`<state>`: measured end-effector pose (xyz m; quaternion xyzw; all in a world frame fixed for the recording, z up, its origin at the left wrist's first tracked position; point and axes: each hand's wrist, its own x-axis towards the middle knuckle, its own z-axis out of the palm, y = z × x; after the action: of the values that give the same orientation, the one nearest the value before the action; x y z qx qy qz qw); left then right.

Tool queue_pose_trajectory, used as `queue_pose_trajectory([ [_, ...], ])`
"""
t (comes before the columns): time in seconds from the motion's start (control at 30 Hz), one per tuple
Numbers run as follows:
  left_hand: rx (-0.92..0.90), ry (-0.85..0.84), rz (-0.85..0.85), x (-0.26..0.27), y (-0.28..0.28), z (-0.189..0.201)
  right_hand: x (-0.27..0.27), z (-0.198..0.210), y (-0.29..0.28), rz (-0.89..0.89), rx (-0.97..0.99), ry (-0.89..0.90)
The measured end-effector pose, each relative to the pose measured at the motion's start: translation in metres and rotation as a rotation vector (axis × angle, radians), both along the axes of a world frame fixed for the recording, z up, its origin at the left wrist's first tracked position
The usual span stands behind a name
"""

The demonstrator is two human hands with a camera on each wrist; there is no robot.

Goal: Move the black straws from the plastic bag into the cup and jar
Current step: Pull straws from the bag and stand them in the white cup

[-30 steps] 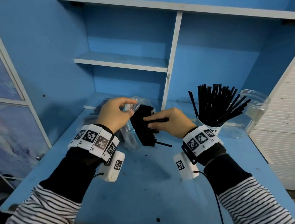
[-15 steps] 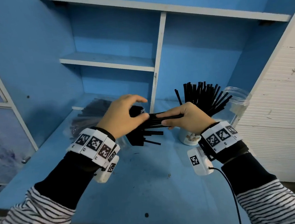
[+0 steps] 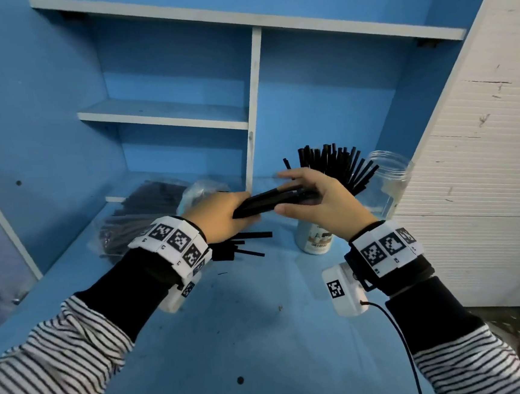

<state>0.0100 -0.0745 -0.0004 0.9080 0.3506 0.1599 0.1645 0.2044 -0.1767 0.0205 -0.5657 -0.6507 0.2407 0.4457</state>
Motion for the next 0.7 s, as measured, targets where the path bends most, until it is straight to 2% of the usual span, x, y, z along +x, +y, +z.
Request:
queue_pose_trajectory([
  [0.07,-0.036,-0.079,0.032,-0.005,0.003,0.001,-0.001,-0.002,-0.001,-0.058,-0.047,0.132],
  [0.1,-0.046,-0.108,0.045,-0.007,0.004,0.002,-0.002,-0.005,0.000,-0.084,-0.079,0.109],
  [0.23,-0.030,-0.090,0.060,-0.009,0.005,0.003,-0.016,-0.029,0.013,-0.038,-0.274,-0.245],
  [0.33,-0.054,-0.092,0.061,-0.009,0.007,0.000,-0.031,-0.044,0.020,0.012,-0.342,-0.348],
  [0.47,-0.074,-0.134,0.072,-0.010,0.007,0.001,-0.028,-0.027,0.020,-0.058,-0.217,-0.217],
  [0.7,-0.162,-0.424,0.031,-0.004,-0.003,0.027,-0.017,0.043,0.008,-0.124,0.068,0.028],
])
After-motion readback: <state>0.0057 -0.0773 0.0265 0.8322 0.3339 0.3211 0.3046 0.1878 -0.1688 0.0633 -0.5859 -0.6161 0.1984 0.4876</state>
